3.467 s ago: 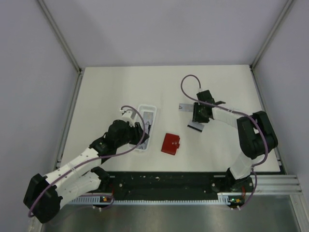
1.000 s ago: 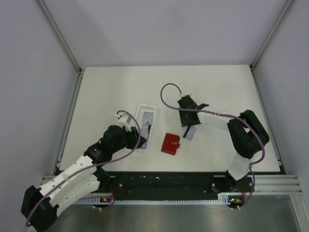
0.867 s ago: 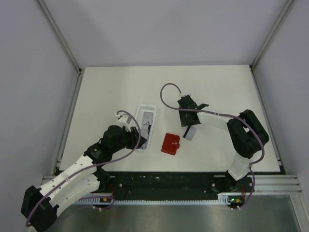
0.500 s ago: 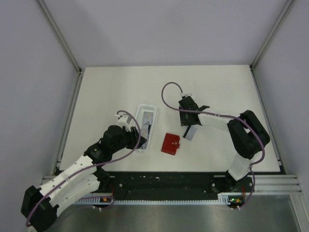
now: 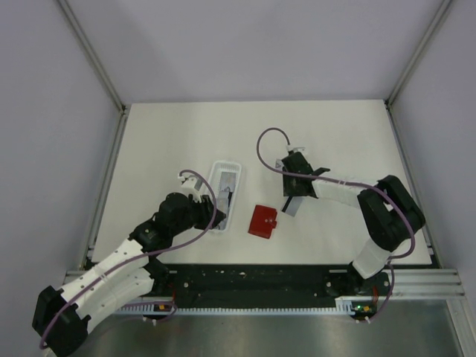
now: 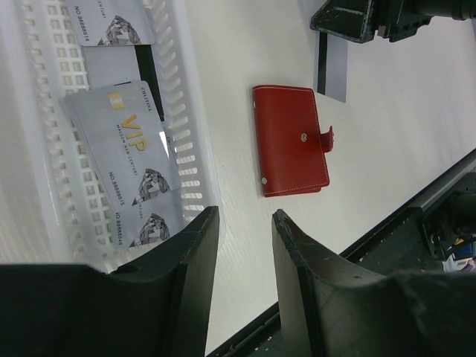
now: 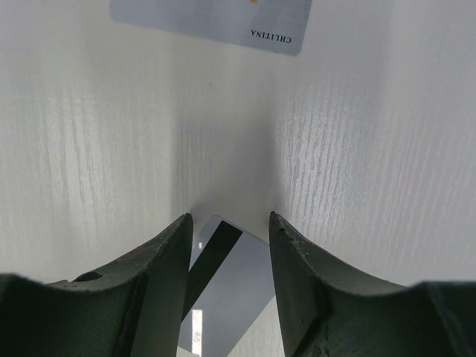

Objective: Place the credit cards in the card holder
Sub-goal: Move the credit card to the corner of the board.

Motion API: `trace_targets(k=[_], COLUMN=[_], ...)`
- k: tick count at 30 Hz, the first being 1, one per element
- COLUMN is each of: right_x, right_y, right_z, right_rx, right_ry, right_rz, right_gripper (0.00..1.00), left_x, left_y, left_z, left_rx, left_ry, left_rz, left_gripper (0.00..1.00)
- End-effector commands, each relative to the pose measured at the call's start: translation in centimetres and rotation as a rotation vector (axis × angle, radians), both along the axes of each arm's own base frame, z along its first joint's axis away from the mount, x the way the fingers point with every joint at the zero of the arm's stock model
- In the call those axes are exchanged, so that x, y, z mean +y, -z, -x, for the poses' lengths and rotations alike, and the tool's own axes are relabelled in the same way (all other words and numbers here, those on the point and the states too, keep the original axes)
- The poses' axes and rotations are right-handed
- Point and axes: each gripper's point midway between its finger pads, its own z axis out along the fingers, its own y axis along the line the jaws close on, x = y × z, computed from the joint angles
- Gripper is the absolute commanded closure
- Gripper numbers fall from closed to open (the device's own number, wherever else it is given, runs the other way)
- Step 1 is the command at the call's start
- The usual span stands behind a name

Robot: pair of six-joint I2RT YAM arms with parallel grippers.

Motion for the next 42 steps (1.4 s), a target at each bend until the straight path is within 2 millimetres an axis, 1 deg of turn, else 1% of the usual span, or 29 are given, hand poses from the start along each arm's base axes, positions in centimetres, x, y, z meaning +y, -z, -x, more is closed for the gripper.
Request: trace_targets(k=[1, 11, 14, 20, 26, 31, 38, 42], right_x=[-1.3, -0.8, -0.4, -0.6, -0.7, -0.2, 0.0, 0.2], right_y=[3.2, 3.4, 3.5, 3.7, 4.2, 4.5, 4.8, 5.0], right_z=[4.3, 6.5, 7.2, 8.8, 10.5, 11.5, 12.7, 13.6], right_rx=[0.173, 0.209, 0.229, 0.259, 0.280, 0.284, 0.295, 0.300], right_ry=[-0.014, -0.054, -0.050, -0.021, -0.029, -0.049, -0.058, -0.072], right_rz=[0.026, 0.038, 0.026, 0.019, 0.058, 0.072, 0.085, 0.094], right_gripper=[0.54, 0.55, 0.55, 0.56, 0.56, 0.56, 0.56, 0.56], left_x=[-0.3, -0.2, -0.2, -0.1, -0.1, 0.2, 0.5, 0.7], left_y=[-1.5, -1.4, -1.4, -1.6, -1.4, -1.2, -1.5, -2.5], left_z=[-0.4, -0.2, -0.1, 0.0, 0.1, 0.3, 0.5, 0.3], left_rx=[-0.041, -0.041, -0.044, -0.048, -0.044, -0.042, -0.055, -0.079], left_ry=[0.001, 0.000, 0.001, 0.002, 0.004, -0.002, -0.003, -0.021], left_rz=[0.032, 0.034, 0.038, 0.045, 0.045, 0.044, 0.041, 0.050], left_gripper=[0.59, 0.59, 0.59, 0.60, 0.60, 0.60, 0.60, 0.59])
